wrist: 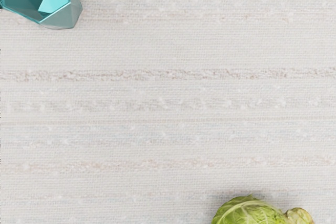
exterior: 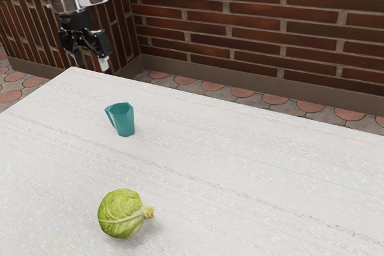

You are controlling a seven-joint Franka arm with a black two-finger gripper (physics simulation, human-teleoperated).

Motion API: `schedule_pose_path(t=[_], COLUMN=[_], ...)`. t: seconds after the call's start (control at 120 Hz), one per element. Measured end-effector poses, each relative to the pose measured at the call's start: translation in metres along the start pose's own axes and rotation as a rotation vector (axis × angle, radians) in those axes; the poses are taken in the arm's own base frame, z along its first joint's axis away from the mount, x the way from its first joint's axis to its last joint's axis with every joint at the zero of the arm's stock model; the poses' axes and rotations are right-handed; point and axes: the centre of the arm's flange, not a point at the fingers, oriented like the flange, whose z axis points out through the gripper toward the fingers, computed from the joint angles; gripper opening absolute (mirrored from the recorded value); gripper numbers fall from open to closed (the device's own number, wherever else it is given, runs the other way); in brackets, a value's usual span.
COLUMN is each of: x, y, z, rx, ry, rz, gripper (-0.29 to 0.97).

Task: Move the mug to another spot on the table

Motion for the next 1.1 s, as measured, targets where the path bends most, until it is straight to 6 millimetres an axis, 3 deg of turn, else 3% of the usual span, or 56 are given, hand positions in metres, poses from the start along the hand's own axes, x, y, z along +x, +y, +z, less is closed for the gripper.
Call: schedule_pose_path(t=[0.283,0.5,1.1], x=[0.011,0.002,0.001], y=[-0.014,-0.010,-0.003], z=[0.010,-0.020,-0.022], rx=[0.010,0.018,0.011], ry=[0.022,0.086,0.088], rz=[-0.016,-0.006,0.014], gripper=[0.66,0.66,0.66])
